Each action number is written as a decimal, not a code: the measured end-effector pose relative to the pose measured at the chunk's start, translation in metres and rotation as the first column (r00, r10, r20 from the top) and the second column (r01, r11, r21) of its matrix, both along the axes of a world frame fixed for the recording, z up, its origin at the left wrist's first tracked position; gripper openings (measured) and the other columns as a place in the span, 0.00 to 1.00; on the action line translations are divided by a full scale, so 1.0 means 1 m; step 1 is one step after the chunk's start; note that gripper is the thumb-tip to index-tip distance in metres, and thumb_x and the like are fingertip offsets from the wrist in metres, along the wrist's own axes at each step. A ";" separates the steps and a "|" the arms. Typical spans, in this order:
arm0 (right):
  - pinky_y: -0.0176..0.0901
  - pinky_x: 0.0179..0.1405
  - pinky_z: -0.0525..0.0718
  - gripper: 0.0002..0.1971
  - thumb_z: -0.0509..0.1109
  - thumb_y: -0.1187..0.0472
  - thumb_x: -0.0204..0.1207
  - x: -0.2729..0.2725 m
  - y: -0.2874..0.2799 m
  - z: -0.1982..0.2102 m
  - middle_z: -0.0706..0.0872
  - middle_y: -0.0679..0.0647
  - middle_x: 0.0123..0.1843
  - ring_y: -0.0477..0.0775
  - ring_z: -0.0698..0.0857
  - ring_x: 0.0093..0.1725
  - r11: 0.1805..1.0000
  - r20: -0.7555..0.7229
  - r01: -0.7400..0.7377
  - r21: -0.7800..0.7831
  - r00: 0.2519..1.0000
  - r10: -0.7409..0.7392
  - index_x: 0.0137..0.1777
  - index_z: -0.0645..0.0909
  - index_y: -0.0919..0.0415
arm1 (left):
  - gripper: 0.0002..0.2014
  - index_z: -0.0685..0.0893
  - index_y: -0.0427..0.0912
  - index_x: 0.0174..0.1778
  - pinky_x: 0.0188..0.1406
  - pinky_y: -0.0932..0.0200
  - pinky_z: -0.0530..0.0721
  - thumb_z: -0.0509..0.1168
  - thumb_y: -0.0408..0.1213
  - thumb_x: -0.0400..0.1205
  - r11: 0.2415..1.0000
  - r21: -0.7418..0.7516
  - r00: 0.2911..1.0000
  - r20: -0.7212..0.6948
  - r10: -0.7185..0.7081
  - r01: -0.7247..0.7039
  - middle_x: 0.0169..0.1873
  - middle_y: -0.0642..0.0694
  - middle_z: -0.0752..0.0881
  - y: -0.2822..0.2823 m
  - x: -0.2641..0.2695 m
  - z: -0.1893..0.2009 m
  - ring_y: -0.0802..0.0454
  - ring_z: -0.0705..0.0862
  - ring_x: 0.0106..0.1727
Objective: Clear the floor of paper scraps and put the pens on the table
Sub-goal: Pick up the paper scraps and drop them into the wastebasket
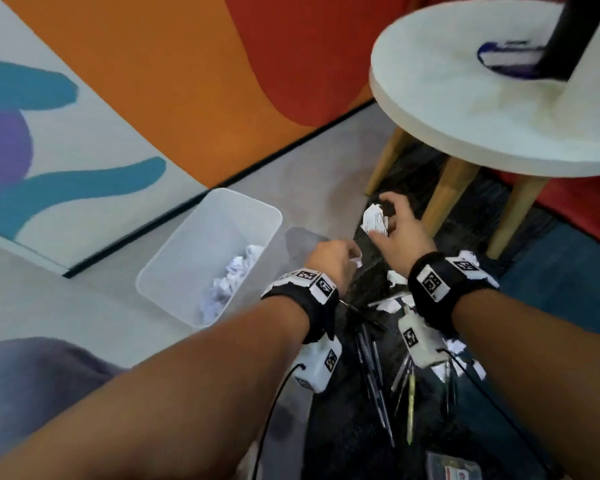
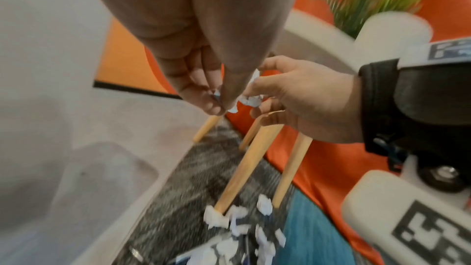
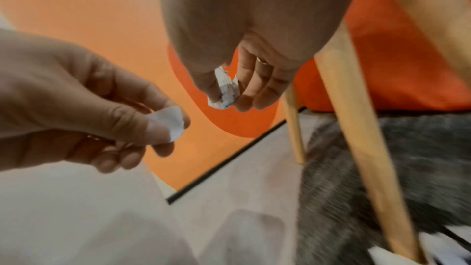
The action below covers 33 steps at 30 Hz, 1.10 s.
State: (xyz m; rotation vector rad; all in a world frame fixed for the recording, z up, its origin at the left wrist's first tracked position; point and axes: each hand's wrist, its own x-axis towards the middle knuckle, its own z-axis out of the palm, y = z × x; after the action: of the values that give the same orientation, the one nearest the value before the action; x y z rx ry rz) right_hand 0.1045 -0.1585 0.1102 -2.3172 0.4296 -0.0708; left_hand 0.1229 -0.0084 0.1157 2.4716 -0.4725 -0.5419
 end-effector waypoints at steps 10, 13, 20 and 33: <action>0.43 0.51 0.82 0.19 0.70 0.54 0.75 0.009 0.125 0.076 0.87 0.53 0.52 0.56 0.86 0.50 0.972 0.103 -0.233 -0.011 0.967 0.233 0.66 0.74 0.46 | 0.08 0.86 0.45 0.53 0.44 0.58 0.78 0.62 0.36 0.82 0.952 0.065 0.940 0.195 0.281 -0.298 0.48 0.41 0.89 0.126 0.012 0.091 0.41 0.86 0.51; 0.49 0.48 0.85 0.16 0.70 0.51 0.74 0.012 0.153 0.072 0.87 0.53 0.47 0.58 0.86 0.46 0.963 0.063 -0.266 -0.033 0.961 0.268 0.59 0.72 0.43 | 0.10 0.85 0.45 0.56 0.44 0.59 0.75 0.62 0.37 0.83 0.918 0.128 0.916 0.201 0.346 -0.375 0.52 0.41 0.88 0.157 0.018 0.082 0.41 0.86 0.54; 0.50 0.55 0.84 0.20 0.71 0.44 0.73 0.018 0.179 0.060 0.84 0.50 0.54 0.55 0.84 0.52 0.949 -0.044 -0.314 -0.014 0.949 0.313 0.62 0.72 0.44 | 0.17 0.82 0.46 0.63 0.56 0.56 0.83 0.69 0.33 0.78 0.890 0.271 0.930 0.112 0.349 -0.367 0.59 0.42 0.85 0.187 0.019 0.065 0.43 0.86 0.57; 0.45 0.55 0.83 0.06 0.69 0.48 0.76 -0.037 0.069 0.011 0.89 0.54 0.51 0.58 0.85 0.53 0.996 -0.262 -0.091 0.009 0.961 0.090 0.48 0.80 0.47 | 0.10 0.84 0.52 0.51 0.54 0.53 0.82 0.61 0.36 0.79 0.994 0.082 0.961 0.273 0.051 -0.076 0.53 0.50 0.85 0.066 -0.020 0.078 0.46 0.84 0.54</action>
State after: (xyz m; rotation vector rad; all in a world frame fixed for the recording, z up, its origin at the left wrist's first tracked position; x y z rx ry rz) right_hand 0.0676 -0.0891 0.1208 -2.3545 0.4534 0.2836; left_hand 0.1026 0.0580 0.1934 2.6537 -0.4806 -0.2021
